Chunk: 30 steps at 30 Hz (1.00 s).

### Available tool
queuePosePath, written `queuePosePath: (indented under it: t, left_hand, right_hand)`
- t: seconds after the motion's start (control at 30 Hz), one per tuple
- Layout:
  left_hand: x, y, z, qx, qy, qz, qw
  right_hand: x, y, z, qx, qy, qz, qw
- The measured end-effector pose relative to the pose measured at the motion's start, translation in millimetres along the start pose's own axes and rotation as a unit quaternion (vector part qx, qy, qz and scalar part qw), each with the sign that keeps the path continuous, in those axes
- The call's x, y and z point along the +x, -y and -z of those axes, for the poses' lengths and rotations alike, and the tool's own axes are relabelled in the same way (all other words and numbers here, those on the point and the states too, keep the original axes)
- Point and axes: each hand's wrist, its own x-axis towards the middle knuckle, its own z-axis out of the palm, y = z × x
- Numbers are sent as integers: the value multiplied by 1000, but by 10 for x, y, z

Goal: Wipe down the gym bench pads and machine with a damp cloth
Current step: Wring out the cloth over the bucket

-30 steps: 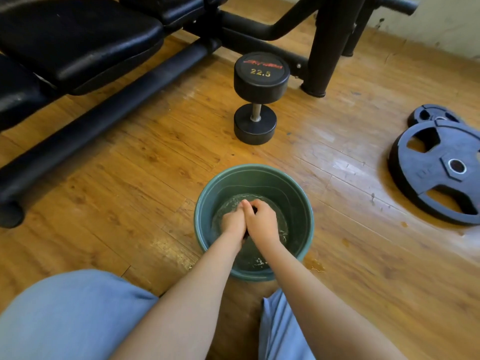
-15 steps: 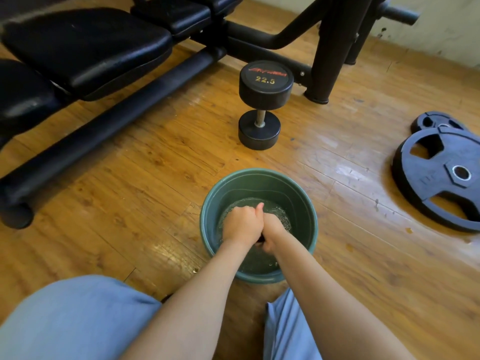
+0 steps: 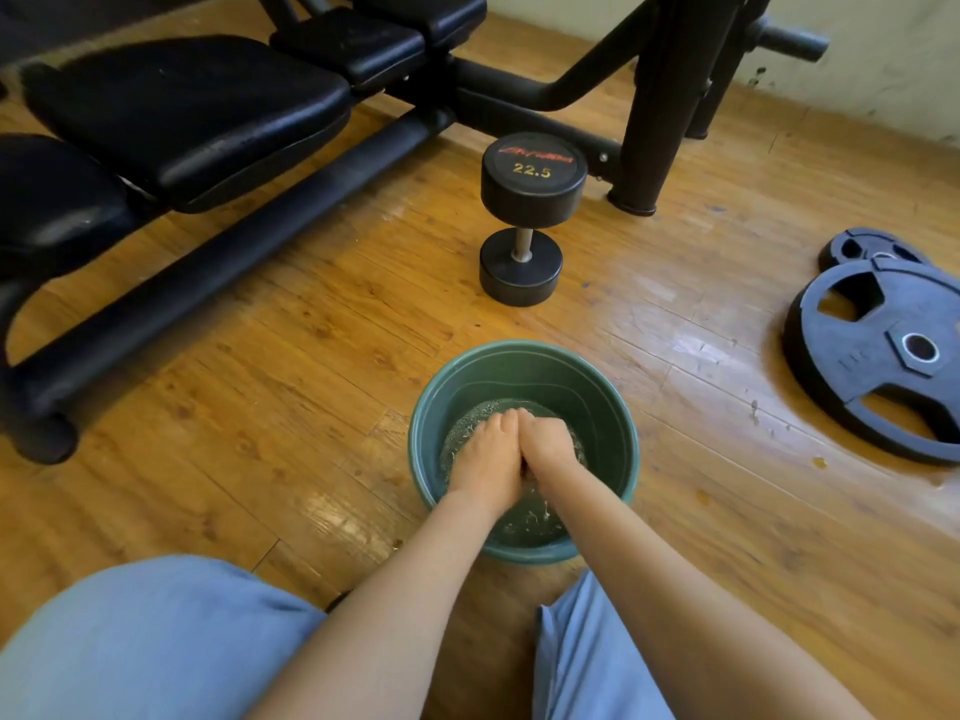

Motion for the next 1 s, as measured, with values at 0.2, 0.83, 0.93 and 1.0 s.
queuePosePath:
  t: [0.2, 0.83, 0.93, 1.0]
  left_hand:
    - [-5, 49, 154, -60, 62, 41, 995]
    - [13, 66, -46, 81, -94, -167, 978]
    - [84, 48, 126, -282, 125, 12, 951]
    - [116, 102, 238, -425, 203, 50, 881]
  right_hand:
    - [-67, -78, 13, -228, -43, 187, 955]
    - [-1, 185, 341, -169, 86, -109, 976]
    - [-38, 232, 311, -128, 24, -67, 989]
    - [8, 200, 304, -48, 19, -28, 998]
